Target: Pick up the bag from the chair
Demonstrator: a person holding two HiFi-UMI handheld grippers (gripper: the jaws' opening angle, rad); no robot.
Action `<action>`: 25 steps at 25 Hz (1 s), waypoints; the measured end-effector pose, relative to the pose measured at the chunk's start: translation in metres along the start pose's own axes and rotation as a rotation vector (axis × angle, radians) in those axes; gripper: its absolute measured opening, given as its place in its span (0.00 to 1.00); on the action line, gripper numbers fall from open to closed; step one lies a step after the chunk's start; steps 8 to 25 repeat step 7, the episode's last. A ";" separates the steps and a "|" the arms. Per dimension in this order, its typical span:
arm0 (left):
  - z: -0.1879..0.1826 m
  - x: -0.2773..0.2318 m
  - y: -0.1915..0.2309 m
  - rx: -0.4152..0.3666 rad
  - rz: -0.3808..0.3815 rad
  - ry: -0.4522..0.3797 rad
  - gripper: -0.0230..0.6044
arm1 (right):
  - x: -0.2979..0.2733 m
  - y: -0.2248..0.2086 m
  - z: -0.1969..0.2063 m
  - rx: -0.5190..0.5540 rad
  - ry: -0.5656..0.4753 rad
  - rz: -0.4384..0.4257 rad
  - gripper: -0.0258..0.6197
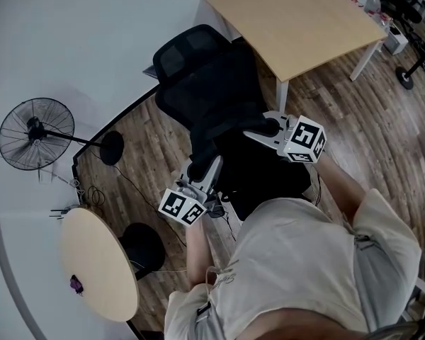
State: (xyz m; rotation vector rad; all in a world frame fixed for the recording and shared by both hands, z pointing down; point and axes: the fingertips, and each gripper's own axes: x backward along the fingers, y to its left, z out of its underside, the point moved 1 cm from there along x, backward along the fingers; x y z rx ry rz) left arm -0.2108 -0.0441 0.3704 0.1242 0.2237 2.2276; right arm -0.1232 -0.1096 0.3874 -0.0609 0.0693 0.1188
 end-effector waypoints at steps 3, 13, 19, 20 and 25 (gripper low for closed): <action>0.003 -0.001 0.001 0.002 0.002 0.003 0.24 | 0.001 0.000 0.004 -0.003 0.002 0.002 0.09; 0.004 -0.003 0.002 -0.002 0.004 0.010 0.24 | 0.001 -0.003 0.005 -0.006 0.006 0.003 0.09; 0.004 -0.003 0.002 -0.002 0.004 0.010 0.24 | 0.001 -0.003 0.005 -0.006 0.006 0.003 0.09; 0.004 -0.003 0.002 -0.002 0.004 0.010 0.24 | 0.001 -0.003 0.005 -0.006 0.006 0.003 0.09; 0.004 -0.003 0.002 -0.002 0.004 0.010 0.24 | 0.001 -0.003 0.005 -0.006 0.006 0.003 0.09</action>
